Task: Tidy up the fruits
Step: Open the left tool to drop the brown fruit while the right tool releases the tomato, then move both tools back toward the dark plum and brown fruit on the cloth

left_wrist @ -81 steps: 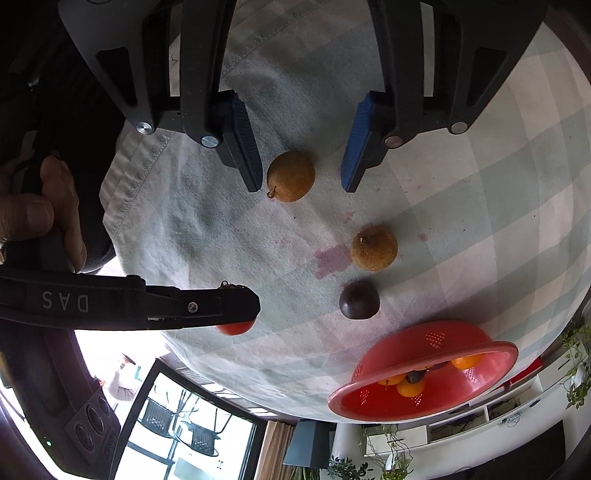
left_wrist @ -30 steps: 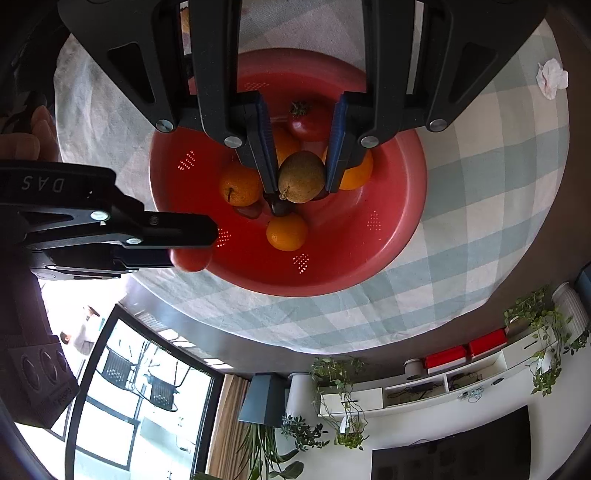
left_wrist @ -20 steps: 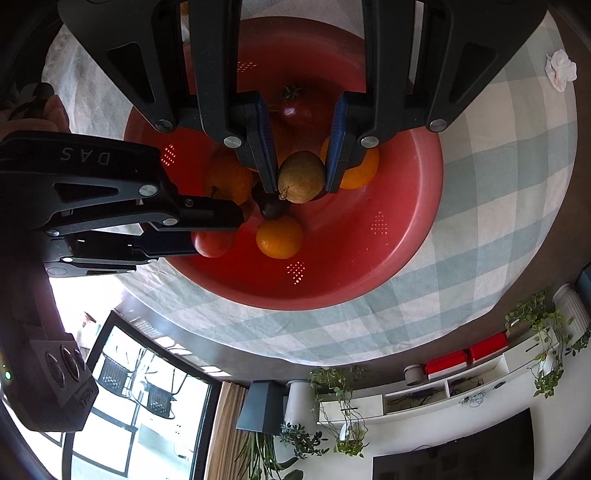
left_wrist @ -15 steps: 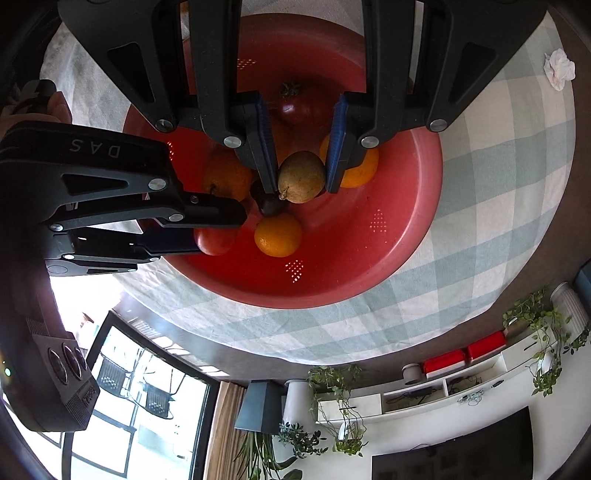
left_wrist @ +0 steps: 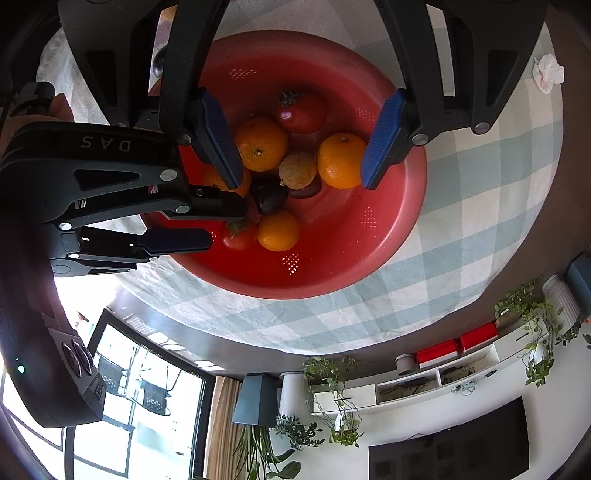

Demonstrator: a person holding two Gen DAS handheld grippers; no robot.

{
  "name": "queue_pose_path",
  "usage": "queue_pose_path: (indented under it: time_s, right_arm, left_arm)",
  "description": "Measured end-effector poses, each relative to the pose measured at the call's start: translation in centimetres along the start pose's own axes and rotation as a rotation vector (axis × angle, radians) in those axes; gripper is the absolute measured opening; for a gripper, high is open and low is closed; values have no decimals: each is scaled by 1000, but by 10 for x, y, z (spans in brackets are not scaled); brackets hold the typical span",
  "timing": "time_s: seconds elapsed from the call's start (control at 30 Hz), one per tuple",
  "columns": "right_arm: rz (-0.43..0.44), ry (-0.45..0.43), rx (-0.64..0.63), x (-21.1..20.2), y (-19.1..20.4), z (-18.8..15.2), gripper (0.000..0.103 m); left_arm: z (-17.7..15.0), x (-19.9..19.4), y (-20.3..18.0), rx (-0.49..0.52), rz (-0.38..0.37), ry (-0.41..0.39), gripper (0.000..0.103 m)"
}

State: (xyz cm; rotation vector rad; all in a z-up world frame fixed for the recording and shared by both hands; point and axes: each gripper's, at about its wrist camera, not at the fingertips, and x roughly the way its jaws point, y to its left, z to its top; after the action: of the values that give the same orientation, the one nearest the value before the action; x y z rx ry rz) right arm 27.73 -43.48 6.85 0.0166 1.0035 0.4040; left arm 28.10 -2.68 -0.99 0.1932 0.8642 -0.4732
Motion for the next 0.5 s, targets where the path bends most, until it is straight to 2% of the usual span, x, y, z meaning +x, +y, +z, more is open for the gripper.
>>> queue_pose_path:
  time_s: [0.07,0.17,0.23,0.33,0.5]
  right_arm:
    - [-6,-6,0,-3,1,-1,49]
    - [-11,-31,8,-15,1,-4,58]
    - [-11,-54,15,-27,0,-8,61]
    - [2,-100,36,-51,-2,-17,69]
    - [24,-183,86,-91,-7,-42,82]
  left_arm:
    - [-2,-9,-2,7,1,-12,69]
    - [-7,-28,-7,17,13,-49,81]
    - [-11,-42,-8,7,23,-78,94]
    - [-21,-64,-11,-19,33,-120,102]
    - [-44,-89,-27,-1,61,-132,103]
